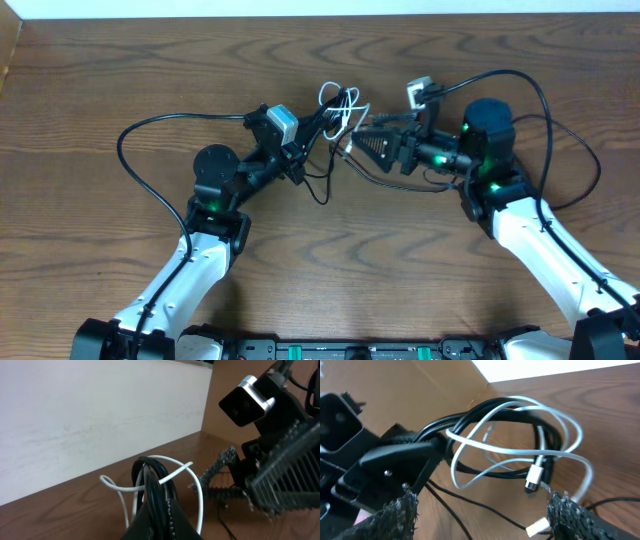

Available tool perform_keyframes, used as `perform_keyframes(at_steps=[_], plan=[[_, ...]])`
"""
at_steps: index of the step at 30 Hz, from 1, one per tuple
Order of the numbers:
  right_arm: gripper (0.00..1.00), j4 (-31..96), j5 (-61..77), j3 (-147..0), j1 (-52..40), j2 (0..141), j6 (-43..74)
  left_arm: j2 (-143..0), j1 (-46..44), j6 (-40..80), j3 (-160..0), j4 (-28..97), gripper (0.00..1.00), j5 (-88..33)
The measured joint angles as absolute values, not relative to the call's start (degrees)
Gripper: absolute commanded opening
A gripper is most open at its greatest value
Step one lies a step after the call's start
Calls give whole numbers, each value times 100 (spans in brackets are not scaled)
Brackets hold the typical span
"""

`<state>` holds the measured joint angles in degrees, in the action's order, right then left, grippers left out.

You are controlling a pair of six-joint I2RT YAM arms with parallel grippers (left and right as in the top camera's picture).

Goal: Untangle cables

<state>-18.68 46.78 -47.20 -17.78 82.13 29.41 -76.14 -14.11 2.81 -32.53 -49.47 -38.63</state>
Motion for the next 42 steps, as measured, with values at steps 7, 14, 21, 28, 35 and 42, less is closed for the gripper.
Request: perform_keyframes(at_steps=[7, 14, 21, 28, 35, 42], plan=[[66, -1621, 4663, -4720, -1787, 8211, 2200, -7614, -1411, 281, -3253, -4945, 8, -3863], [66, -1177, 4095, -4720, -1787, 8211, 829, -7614, -1411, 283, -3253, -4910, 8, -3863], [72, -1354, 3304, -4720, -1787, 8213, -425, -7614, -1411, 298, -3253, -4654, 8, -3870], [75, -1599, 3089, -4720, -1806, 8213, -1092, -7614, -1411, 320, -3253, -4829, 7, -4160], [72, -1684, 3026, -4720, -1988, 8213, -1380, -7614, -1411, 604, -3253, -4956, 8, -4344], [16, -1874, 2995, -4720, -1997, 8217, -1476, -7614, -1411, 746, -3253, -4956, 7, -4624]])
